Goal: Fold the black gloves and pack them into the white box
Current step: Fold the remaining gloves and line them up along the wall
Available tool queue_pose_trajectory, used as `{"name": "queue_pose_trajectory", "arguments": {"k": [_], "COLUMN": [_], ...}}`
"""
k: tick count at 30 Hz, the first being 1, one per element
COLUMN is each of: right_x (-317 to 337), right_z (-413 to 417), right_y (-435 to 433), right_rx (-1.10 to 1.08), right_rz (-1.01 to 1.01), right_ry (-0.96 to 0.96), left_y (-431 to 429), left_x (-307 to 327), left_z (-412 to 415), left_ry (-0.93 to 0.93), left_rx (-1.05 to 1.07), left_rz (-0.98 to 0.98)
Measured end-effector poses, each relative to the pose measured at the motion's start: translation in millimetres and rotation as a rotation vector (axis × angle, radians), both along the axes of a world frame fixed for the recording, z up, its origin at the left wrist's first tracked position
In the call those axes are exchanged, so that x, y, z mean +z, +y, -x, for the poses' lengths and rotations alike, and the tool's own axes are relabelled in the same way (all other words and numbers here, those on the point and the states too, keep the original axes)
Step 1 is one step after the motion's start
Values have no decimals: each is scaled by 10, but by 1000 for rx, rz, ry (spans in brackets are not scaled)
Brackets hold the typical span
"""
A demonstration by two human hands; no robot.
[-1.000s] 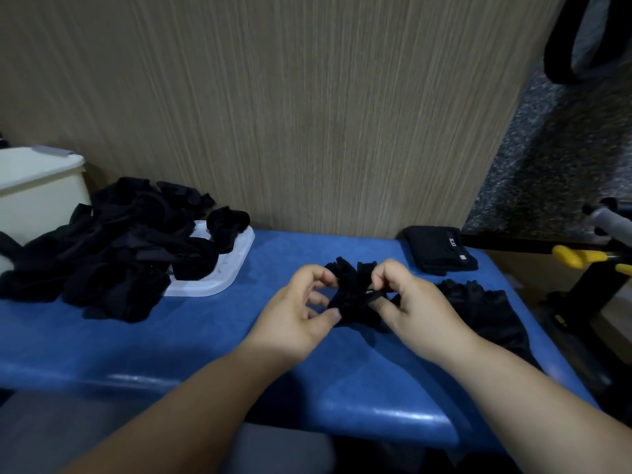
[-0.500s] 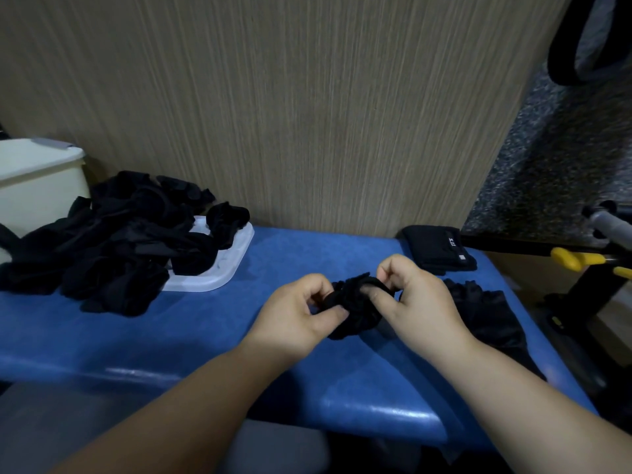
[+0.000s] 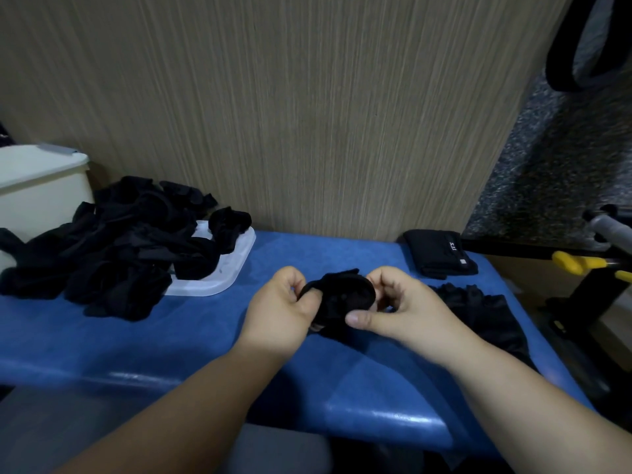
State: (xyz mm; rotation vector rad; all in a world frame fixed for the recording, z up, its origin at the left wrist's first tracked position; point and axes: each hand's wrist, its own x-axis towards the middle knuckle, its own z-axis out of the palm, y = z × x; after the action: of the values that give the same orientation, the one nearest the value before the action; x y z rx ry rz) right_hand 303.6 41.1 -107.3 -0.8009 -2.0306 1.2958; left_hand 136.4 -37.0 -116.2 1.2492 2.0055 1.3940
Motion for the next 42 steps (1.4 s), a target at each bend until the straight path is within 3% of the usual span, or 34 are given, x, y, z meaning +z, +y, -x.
{"name": "queue_pose_trajectory", "arguments": {"k": [10,13,18,23,28,32,42], "right_x": [17,20,21,-6,15,46,47], "right_z": [28,45,37,62,44,2,81], "right_y": [-6,-18,-26,-53,-69,-68,-108], "right_rx": [-395,-370,-251,-29,161,220,-113], "right_rz": [-218,-188,-13,163,413,567,475], "right_ry": [-95,-73,65,149,184,180,166], "left_y": [-49,-78,-99,-61,-15,-19,-19], "left_x": [46,65,156,66,28,-1,-53], "left_z": [-129,-116,-93,-35,-25,-8,-30], "left_ry": [-249,-339,-674,-750,-709,-522,-458], "left_rx": [-221,-266,-234,-190,-81,-77,-136], "left_rz": [-32,-5,49,54,-27,-66,-60]}}
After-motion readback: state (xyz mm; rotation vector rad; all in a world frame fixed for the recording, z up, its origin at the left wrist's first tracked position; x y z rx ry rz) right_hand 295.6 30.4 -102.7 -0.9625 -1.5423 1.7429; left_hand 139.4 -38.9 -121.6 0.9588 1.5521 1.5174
